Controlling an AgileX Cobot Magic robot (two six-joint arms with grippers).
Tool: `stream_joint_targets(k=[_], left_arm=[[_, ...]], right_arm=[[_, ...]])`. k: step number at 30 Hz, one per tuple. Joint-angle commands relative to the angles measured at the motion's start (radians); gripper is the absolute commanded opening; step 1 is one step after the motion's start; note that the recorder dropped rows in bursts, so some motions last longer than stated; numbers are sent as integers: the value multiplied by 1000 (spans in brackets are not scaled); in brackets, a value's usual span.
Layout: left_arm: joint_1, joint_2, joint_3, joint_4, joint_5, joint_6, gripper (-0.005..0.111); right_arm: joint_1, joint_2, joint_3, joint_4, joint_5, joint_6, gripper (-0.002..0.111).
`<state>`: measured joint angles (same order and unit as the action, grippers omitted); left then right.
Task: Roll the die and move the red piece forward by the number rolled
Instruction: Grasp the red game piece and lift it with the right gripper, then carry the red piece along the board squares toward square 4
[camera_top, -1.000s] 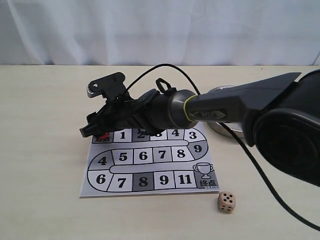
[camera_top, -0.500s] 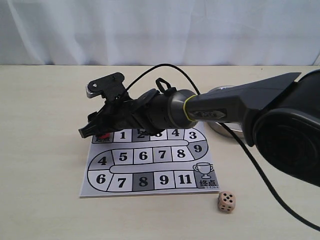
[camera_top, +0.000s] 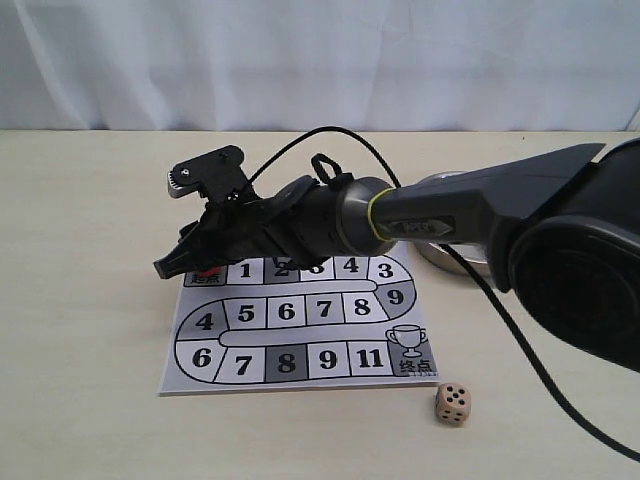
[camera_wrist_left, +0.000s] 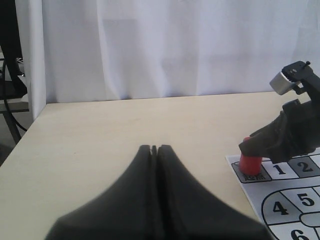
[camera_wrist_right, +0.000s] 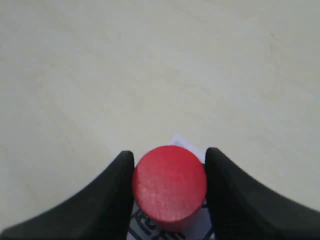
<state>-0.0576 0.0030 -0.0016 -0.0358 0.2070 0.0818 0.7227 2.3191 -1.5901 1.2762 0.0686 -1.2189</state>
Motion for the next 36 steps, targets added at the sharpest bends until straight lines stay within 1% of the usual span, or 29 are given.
stream_joint_targets(k=[1,5,9,14,18,25,30,36], left_arm=[[0,-3,2,-1,-11,4,0],[0,-3,2,-1,-11,4,0],[0,-3,2,-1,-11,4,0],[0,-3,2,-1,-11,4,0],[0,-3,2,-1,-11,4,0],[0,-3,2,-1,-11,4,0],[0,-3,2,-1,-11,4,0],[0,-3,2,-1,-11,4,0]], right_arm=[[1,-70,-1,-45,12,0,4],[-4,-114,0,-92,36,0,4],[-16,-131,0,-92,74,0,4],[-78,-135,5,-92,194,38,4],[-120,-139,35,-92,256,56,4],[-126,-122,101,-130,229,21,4],[-126,-71,102,-126,188,23,4],[-126,-39,102,-126,182,8,4]])
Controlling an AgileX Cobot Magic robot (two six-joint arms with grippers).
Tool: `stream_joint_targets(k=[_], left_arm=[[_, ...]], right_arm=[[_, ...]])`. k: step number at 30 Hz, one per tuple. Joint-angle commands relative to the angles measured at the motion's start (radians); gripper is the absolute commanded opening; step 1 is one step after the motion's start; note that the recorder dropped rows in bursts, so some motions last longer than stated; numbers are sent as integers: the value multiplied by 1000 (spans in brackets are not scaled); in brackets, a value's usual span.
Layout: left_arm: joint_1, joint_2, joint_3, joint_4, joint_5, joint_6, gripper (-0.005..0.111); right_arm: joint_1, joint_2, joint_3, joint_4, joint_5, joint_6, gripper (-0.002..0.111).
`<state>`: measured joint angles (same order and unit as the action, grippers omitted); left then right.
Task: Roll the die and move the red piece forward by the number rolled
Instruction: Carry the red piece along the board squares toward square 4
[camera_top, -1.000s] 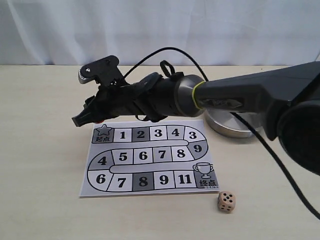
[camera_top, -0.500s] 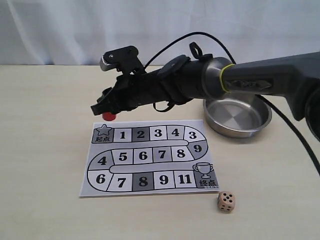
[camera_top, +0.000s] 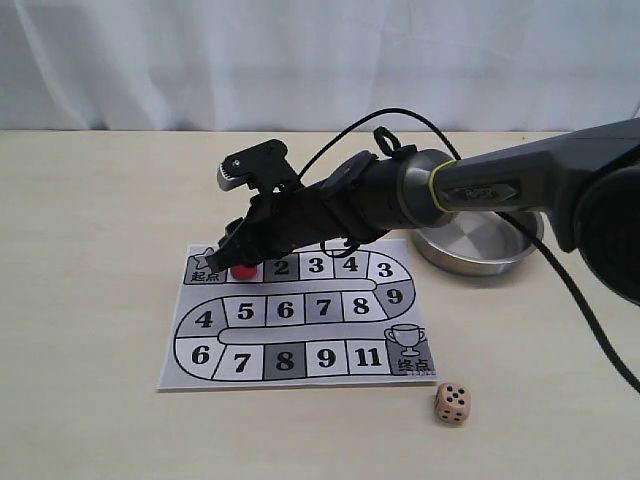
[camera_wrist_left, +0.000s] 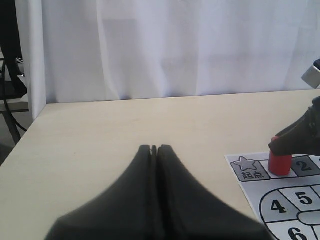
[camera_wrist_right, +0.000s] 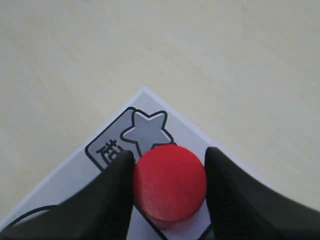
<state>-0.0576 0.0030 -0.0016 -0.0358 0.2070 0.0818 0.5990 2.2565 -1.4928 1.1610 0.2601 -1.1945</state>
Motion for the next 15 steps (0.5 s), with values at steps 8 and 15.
stream_joint_targets(k=[8,15], left_arm=[[0,-3,2,-1,-11,4,0],[0,-3,2,-1,-11,4,0]], right_arm=[[-3,-49,5,-23,-7,-16,4],[-24,-144,5,-29,-3,-16,4]])
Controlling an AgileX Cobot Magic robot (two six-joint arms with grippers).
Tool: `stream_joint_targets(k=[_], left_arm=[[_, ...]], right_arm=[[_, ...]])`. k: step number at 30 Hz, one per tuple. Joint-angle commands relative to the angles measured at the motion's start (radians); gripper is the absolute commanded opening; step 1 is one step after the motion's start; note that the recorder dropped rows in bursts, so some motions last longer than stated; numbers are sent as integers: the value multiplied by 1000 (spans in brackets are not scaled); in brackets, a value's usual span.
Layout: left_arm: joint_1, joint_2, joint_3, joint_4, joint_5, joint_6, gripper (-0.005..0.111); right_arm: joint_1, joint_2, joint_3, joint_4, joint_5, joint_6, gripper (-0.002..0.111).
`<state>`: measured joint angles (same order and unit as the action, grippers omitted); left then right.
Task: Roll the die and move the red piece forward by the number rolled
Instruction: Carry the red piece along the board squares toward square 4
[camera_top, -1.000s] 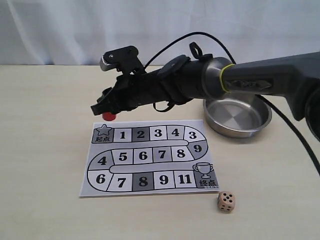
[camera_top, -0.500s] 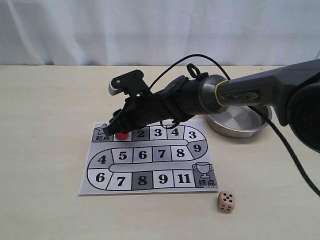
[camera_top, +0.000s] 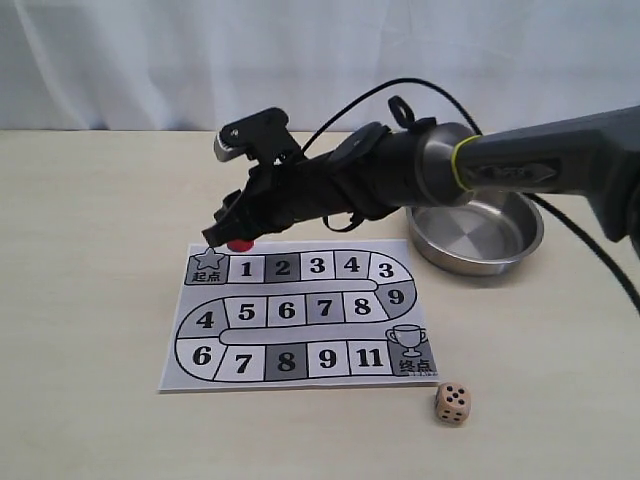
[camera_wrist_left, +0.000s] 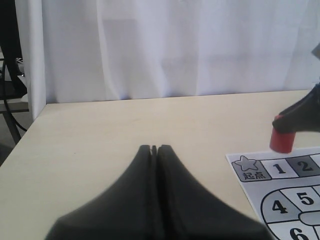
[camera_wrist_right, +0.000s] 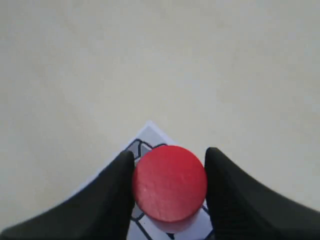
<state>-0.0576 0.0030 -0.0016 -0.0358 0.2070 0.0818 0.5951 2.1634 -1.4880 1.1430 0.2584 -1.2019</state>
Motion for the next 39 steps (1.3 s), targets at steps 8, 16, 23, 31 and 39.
stream_joint_targets(k=[8,16,23,31,39], left_arm=[[0,-3,2,-1,-11,4,0],[0,-3,2,-1,-11,4,0],[0,-3,2,-1,-11,4,0],[0,-3,2,-1,-11,4,0],[0,-3,2,-1,-11,4,0]], right_arm=[[-80,-65,65,-11,-6,11,4],[-93,-29,169,-4,-43,9,4],[-93,2,168,45,-45,-2,4],[-93,-121,168,45,-79,-16,4],[-97,-157,206,-4,-113,-12,4]])
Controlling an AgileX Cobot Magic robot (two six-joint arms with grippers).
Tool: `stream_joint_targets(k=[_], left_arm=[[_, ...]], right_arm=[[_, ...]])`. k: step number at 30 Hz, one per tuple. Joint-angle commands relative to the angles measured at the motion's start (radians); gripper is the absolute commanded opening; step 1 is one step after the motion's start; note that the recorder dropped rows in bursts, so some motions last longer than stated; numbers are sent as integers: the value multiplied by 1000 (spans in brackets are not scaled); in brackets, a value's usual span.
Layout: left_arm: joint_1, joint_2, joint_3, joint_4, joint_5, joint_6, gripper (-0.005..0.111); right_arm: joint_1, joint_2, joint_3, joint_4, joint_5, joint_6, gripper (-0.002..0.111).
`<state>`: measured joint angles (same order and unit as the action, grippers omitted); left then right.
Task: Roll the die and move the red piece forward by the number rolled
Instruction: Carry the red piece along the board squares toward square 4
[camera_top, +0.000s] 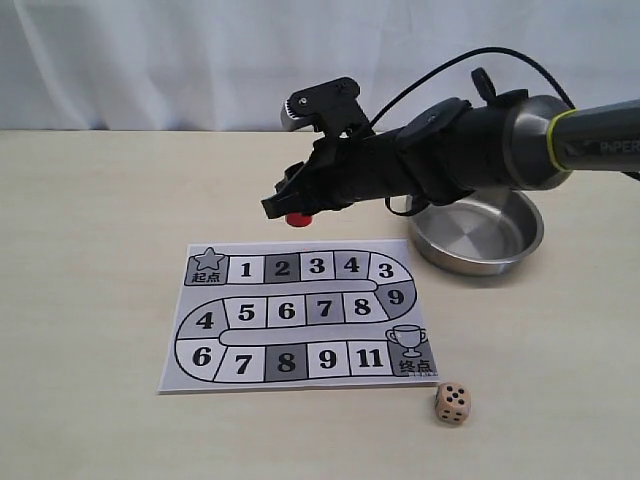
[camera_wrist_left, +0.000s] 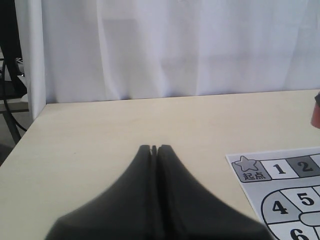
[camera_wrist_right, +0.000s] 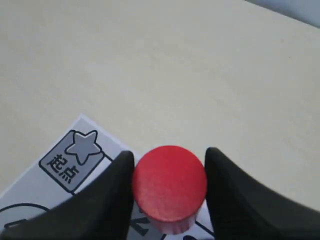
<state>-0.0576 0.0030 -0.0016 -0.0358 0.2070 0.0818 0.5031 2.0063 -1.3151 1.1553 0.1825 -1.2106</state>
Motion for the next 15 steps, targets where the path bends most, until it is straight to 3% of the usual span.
stream_joint_targets(k=[1,15], left_arm=[[0,-3,2,-1,-11,4,0],[0,-3,2,-1,-11,4,0]], right_arm=[[-5,10,59,-16,-66,-5,4],[-5,104,109,-16,-77,-1,4]])
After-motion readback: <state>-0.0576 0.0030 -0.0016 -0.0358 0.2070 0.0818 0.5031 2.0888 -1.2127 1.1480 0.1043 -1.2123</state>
